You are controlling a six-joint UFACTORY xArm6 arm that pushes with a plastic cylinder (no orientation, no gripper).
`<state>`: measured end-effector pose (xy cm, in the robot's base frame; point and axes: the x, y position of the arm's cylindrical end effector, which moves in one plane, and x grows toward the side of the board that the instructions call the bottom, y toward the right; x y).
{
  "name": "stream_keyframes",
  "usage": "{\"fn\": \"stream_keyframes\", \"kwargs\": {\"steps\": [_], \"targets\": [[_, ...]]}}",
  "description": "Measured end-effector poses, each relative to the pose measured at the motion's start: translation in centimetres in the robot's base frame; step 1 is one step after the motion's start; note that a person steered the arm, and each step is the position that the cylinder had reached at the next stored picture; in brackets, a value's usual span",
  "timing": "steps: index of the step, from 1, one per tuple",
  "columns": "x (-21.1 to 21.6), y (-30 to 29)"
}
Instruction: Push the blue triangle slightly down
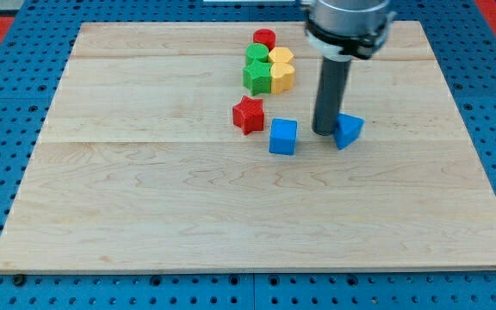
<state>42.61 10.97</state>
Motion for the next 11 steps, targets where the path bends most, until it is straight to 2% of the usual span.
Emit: {"fn": "stream_keyframes", "kwargs": {"steps": [1, 2, 3, 4, 6, 8, 9, 10, 11], "targets": [[-2.8, -0.3], [-0.3, 8.4], [6.4, 10.2], [1.5, 11.6], [6.1, 11.3], [3.6, 8.4], [6.0, 7.4], [5.9, 8.9], [3.1, 5.3]]}}
